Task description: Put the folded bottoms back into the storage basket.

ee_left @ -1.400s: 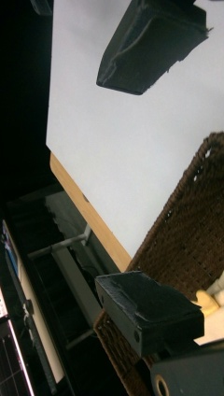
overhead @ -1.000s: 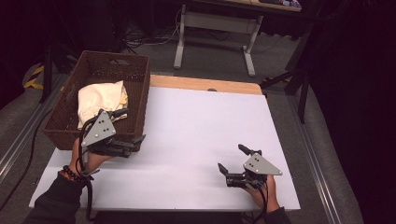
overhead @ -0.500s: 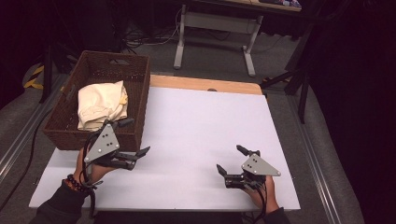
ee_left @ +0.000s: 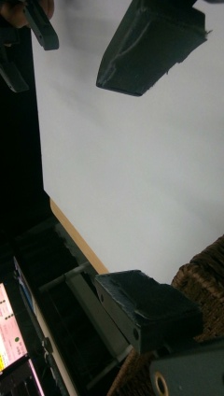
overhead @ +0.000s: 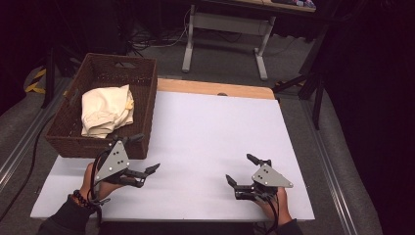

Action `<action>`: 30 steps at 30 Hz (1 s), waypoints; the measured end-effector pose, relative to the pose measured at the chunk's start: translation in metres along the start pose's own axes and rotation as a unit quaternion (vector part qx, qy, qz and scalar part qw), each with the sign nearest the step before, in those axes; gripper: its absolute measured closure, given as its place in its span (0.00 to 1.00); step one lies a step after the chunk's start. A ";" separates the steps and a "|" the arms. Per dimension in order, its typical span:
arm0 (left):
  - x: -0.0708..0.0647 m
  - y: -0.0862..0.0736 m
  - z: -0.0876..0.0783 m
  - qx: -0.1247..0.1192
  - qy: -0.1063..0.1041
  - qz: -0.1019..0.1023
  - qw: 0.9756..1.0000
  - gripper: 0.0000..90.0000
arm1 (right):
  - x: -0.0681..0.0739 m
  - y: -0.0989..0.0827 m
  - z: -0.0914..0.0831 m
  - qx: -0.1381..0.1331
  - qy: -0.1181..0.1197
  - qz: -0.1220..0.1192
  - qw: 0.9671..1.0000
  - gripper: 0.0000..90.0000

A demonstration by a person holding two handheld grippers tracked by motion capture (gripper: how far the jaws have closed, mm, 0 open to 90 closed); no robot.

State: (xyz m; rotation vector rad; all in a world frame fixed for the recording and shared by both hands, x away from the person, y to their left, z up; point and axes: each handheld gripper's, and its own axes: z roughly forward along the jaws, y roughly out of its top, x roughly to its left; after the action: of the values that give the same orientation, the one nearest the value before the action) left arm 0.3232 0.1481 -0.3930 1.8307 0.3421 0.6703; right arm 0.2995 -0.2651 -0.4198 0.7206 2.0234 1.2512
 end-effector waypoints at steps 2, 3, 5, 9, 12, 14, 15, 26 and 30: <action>-0.001 -0.002 -0.001 0.004 0.001 0.002 1.000 0.09 | 0.001 0.000 0.000 -0.001 0.000 -0.001 1.000 0.07; -0.002 -0.004 -0.001 0.002 0.000 -0.003 1.000 0.09 | 0.002 -0.001 0.000 -0.001 0.000 -0.002 1.000 0.07; -0.003 -0.008 -0.002 0.004 0.002 -0.002 1.000 0.09 | 0.002 -0.001 0.000 -0.002 0.001 -0.003 1.000 0.07; -0.007 -0.018 -0.003 0.008 0.010 0.002 1.000 0.10 | 0.004 -0.003 0.000 -0.002 -0.003 -0.004 1.000 0.11; -0.010 -0.026 -0.004 0.014 0.021 0.000 1.000 0.10 | 0.006 -0.005 0.000 -0.005 -0.001 -0.003 1.000 0.12; -0.009 -0.031 -0.005 0.017 0.022 -0.012 1.000 0.10 | 0.007 -0.005 0.001 -0.002 0.003 -0.003 1.000 0.12; -0.009 -0.033 -0.005 0.019 0.021 -0.013 1.000 0.10 | 0.008 -0.006 0.001 -0.003 0.004 -0.002 1.000 0.11; -0.014 -0.057 -0.009 0.042 0.018 -0.047 0.998 0.09 | 0.011 -0.012 -0.002 0.004 0.008 -0.002 1.000 0.10; -0.017 -0.062 -0.010 0.048 0.021 -0.055 0.997 0.09 | 0.012 -0.013 -0.002 0.010 0.008 -0.005 1.000 0.09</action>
State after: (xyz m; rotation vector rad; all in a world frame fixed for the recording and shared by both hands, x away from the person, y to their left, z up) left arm 0.3088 0.1688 -0.4534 1.8761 0.5071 0.6244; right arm 0.2887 -0.2623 -0.4342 0.7116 2.0531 1.2361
